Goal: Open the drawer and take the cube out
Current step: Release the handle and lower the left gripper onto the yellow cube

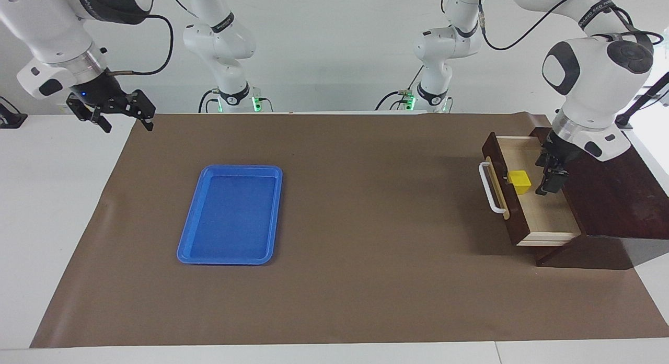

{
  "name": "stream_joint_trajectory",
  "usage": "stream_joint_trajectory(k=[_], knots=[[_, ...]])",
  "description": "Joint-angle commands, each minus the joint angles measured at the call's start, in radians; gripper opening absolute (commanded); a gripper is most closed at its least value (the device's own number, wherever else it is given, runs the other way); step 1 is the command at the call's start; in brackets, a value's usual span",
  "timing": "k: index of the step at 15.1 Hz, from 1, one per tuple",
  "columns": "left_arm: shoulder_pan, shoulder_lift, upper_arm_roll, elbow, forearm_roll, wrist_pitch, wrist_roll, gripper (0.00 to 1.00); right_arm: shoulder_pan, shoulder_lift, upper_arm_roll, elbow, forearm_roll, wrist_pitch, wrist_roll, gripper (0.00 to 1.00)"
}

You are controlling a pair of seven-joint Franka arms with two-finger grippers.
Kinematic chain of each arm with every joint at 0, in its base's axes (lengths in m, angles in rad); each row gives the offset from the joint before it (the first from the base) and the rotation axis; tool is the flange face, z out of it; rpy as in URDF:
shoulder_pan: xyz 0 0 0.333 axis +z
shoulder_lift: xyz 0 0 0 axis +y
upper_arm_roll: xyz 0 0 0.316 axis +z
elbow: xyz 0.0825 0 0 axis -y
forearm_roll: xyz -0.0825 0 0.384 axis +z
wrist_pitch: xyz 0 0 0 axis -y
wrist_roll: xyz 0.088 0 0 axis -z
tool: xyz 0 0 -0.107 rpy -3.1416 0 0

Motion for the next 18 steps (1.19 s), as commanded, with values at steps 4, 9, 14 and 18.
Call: stream_joint_trajectory(k=[4, 9, 14, 18], knots=[[0.037, -0.027, -0.007, -0.104, -0.032, 0.021, -0.172, 1.0, 0.001, -0.019, 0.017, -0.036, 0.021, 0.018, 0.087, 1.0], [0.042, -0.031, -0.009, -0.116, -0.032, 0.021, -0.31, 1.0, 0.084, -0.051, 0.017, -0.103, 0.021, 0.04, 0.292, 1.0], [0.028, -0.054, -0.012, -0.159, -0.032, 0.028, -0.292, 1.0, 0.124, -0.082, 0.017, -0.168, 0.084, 0.06, 0.478, 1.0], [0.028, -0.056, -0.015, -0.167, -0.035, 0.024, -0.254, 1.0, 0.153, -0.098, 0.025, -0.214, 0.136, 0.066, 0.64, 1.0]])
